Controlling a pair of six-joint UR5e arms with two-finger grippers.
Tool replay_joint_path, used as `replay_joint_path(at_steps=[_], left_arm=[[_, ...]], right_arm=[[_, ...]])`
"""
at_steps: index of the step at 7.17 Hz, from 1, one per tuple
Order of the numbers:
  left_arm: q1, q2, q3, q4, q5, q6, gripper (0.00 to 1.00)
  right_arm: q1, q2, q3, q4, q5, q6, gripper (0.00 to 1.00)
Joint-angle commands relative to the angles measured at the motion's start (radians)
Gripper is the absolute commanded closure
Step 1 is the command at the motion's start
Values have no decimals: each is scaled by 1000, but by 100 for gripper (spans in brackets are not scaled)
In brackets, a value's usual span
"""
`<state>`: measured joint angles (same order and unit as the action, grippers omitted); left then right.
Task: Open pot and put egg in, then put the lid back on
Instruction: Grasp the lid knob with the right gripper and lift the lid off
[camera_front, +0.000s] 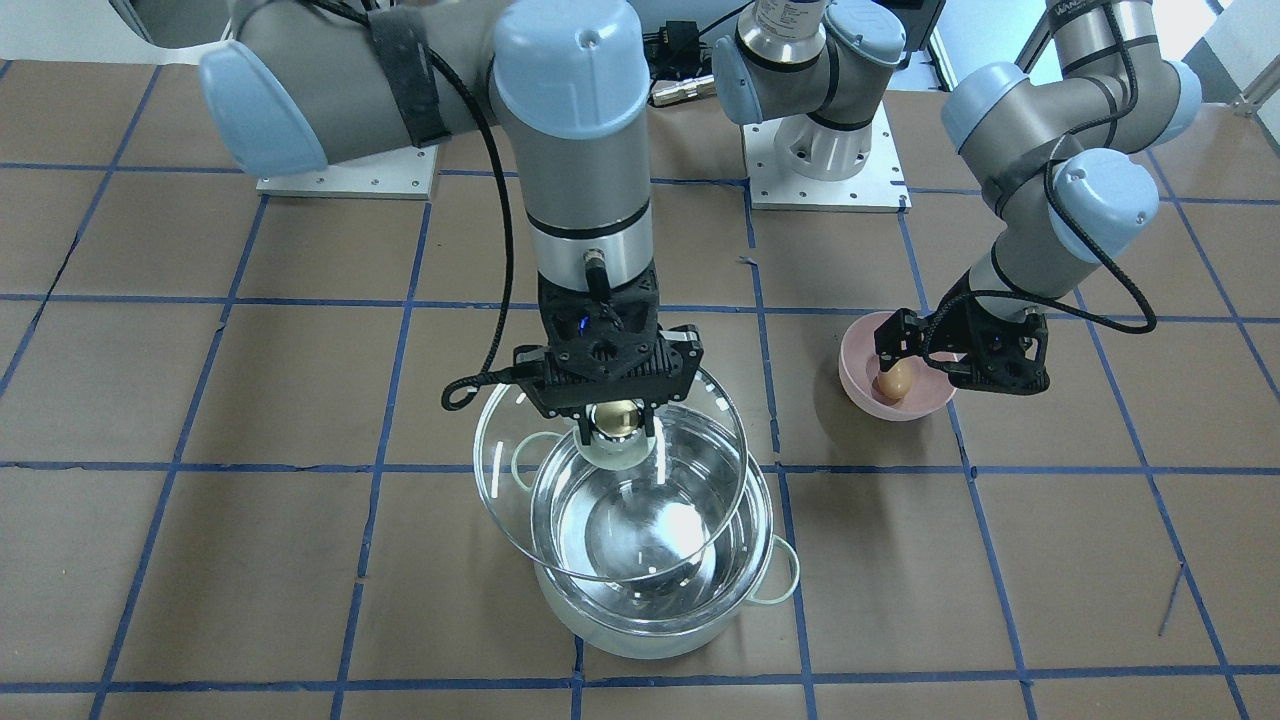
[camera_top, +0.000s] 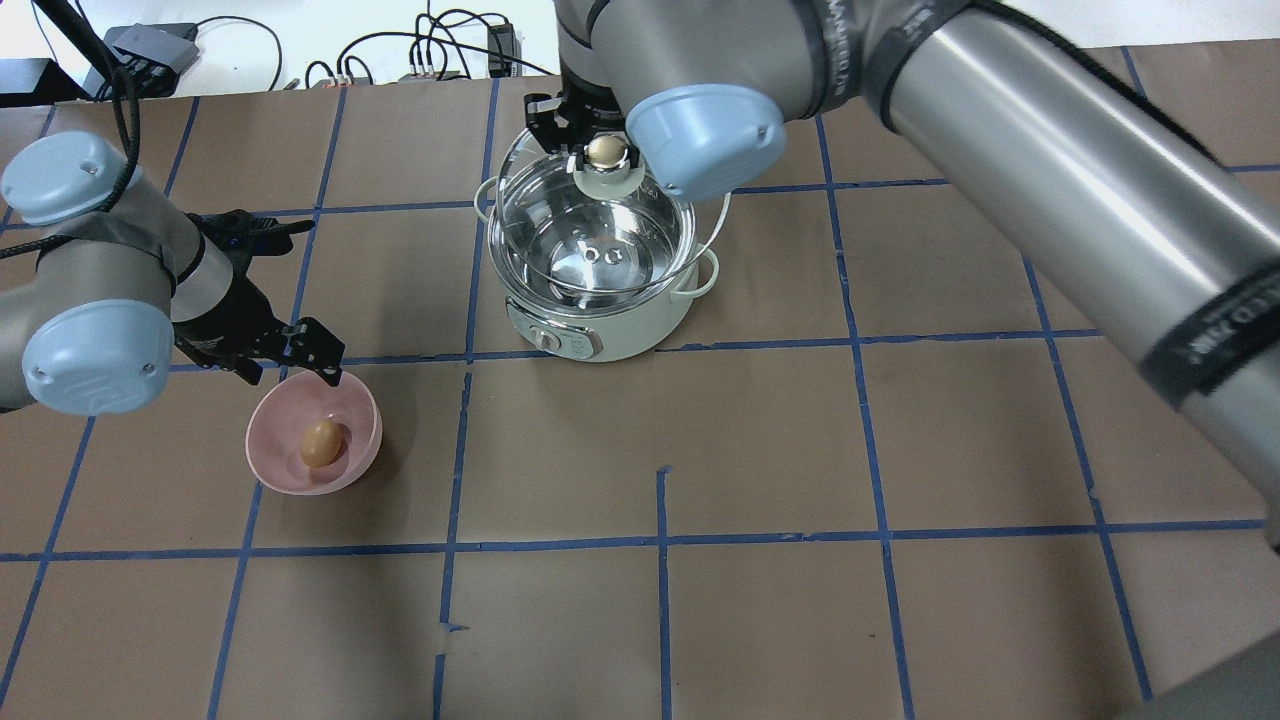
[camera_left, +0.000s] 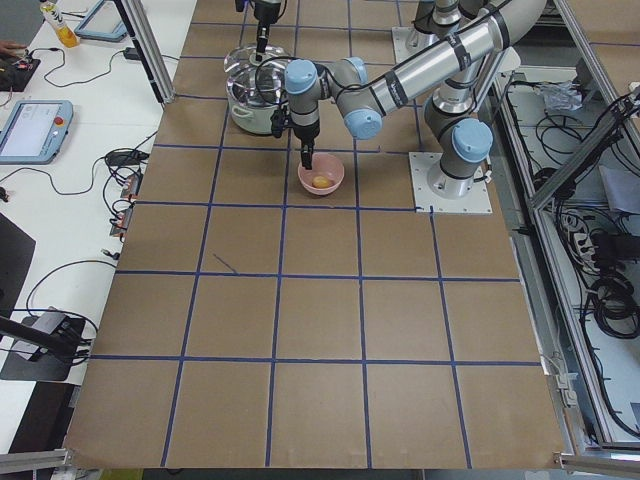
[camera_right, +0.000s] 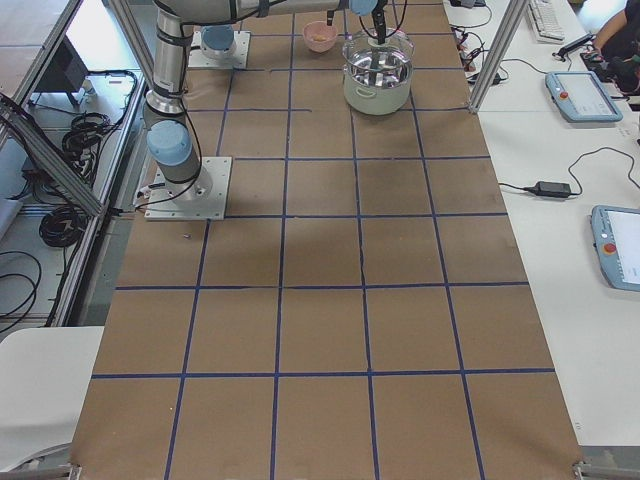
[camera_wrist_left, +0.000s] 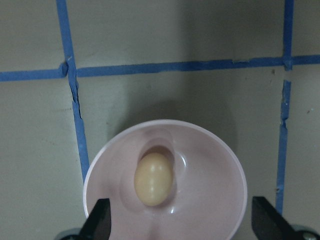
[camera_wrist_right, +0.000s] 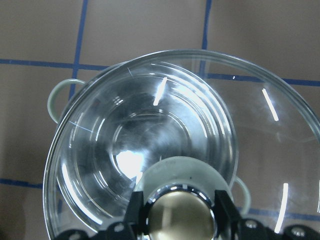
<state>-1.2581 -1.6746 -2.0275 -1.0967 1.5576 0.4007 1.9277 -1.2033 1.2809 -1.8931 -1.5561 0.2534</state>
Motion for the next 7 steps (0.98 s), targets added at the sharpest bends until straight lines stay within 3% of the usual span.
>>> replay_joint_path(at_steps=[1, 2, 3, 5, 7], left_arm=[[-1, 6, -135, 113, 4, 13, 1], [0, 4, -158, 150, 4, 15, 1], [0, 4, -180, 153, 2, 10, 1], [2, -8, -204, 211, 4, 15, 1], [2, -13, -217, 233, 2, 12, 1]], right_arm=[[-172, -151, 8, 306, 16, -176, 82], [-261, -171, 44, 381, 2, -322, 83], [-310, -226, 104, 372, 17, -397, 83], [-334, -283, 198, 353, 16, -443, 83], [-335, -288, 212, 306, 19, -407, 83]])
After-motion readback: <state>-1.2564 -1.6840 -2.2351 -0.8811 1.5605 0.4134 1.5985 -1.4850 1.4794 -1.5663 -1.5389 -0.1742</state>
